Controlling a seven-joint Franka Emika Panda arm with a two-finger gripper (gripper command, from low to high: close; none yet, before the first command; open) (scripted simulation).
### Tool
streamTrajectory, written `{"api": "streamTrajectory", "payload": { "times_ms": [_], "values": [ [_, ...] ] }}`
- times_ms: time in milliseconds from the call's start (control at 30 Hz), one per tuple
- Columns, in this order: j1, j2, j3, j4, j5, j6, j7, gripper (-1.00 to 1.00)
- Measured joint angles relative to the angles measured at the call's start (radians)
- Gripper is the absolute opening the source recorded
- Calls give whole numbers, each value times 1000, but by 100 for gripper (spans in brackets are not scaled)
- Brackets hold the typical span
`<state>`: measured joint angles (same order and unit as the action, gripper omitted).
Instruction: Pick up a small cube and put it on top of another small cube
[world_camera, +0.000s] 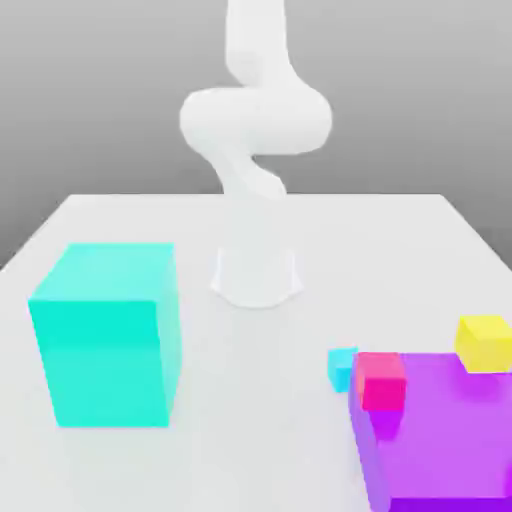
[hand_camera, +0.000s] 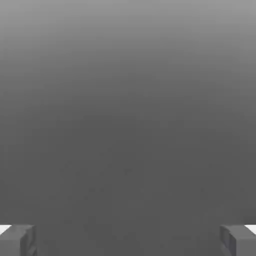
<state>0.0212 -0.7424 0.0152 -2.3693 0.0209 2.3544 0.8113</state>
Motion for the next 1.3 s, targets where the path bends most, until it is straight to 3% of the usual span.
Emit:
{"api": "streamTrajectory", "payload": {
  "times_ms": [467,633,733,867,900,1133,1300],
  "values": [
    [166,408,165,-478,111,379,104,0],
    [211,680,243,-625,85,601,194,0],
    [267,810,168,-619,-10,706,263,0],
    [413,954,21,-597,-28,824,281,0],
    [434,977,3,-593,-24,844,279,-100],
    [437,977,-1,-593,-29,844,283,-100],
    [353,823,98,-618,35,717,233,-100]
  ]
}}
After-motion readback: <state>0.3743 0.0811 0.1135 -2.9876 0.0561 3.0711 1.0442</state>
